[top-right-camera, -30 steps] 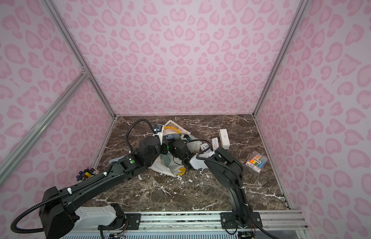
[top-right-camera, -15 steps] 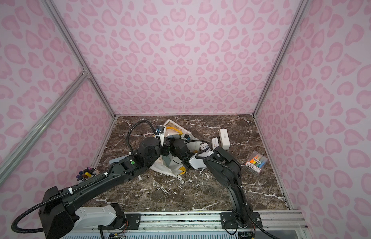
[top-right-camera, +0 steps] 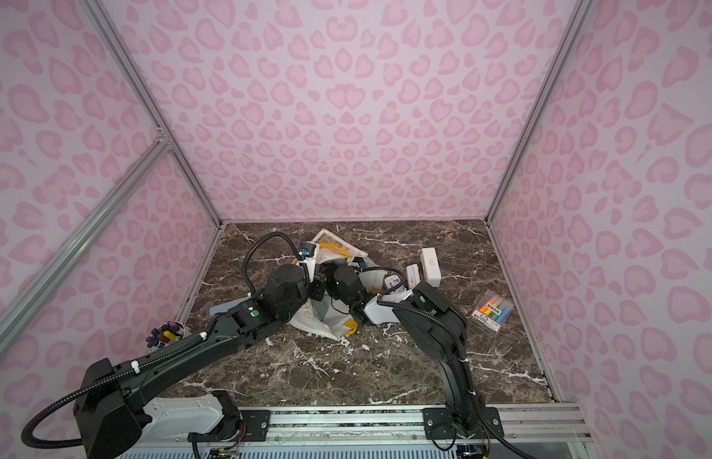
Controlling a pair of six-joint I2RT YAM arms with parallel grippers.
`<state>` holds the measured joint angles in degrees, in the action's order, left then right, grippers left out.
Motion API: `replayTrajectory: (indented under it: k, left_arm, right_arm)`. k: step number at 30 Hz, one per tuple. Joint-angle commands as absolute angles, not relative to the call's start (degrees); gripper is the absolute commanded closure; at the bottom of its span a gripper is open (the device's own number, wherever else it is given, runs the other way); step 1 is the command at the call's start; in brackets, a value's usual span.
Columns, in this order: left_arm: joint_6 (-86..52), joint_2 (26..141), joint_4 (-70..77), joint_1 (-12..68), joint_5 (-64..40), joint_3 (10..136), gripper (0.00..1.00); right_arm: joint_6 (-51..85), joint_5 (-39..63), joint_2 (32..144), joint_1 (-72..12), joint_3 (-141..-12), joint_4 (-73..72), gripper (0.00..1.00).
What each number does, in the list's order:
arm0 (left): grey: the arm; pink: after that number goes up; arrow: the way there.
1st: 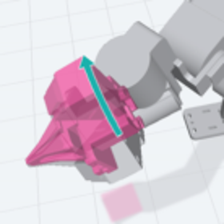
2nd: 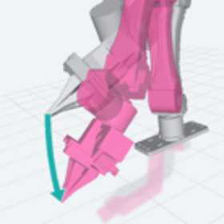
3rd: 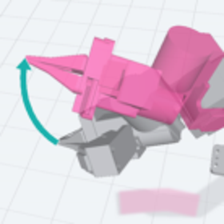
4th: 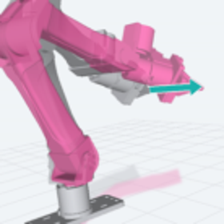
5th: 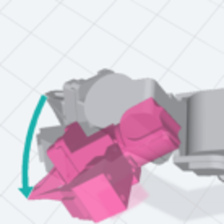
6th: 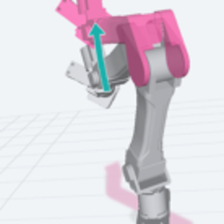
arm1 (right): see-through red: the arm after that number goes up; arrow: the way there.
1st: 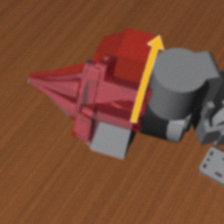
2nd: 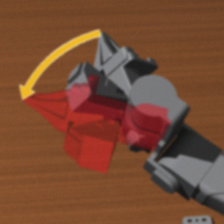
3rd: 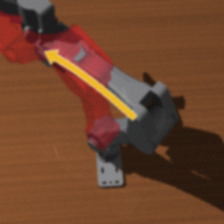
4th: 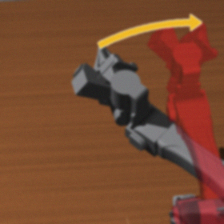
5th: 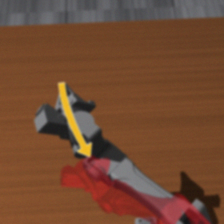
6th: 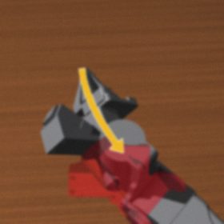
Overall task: Take the alarm clock out of the canvas bag
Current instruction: Pick up the alarm from the canvas bag.
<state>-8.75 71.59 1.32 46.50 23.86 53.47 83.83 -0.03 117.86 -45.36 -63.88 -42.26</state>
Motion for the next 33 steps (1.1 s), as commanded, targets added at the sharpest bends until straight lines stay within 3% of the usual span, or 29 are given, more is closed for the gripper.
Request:
replayTrajectory:
  k: [1, 16, 33]
  left_arm:
    - [-8.2, 70.7, 6.5, 46.6, 22.2, 53.2, 0.97]
    - [-8.5, 70.4, 7.0, 46.7, 22.0, 53.0, 0.97]
    - [-8.1, 70.3, 7.6, 46.7, 21.8, 53.0, 0.97]
  right_arm:
    - [83.6, -1.2, 118.0, -45.3, -63.4, -45.8, 0.42]
    - [82.9, -1.9, 118.8, -45.0, -65.2, -45.4, 0.46]
    - [83.4, -2.3, 120.7, -44.4, -67.9, -41.1, 0.43]
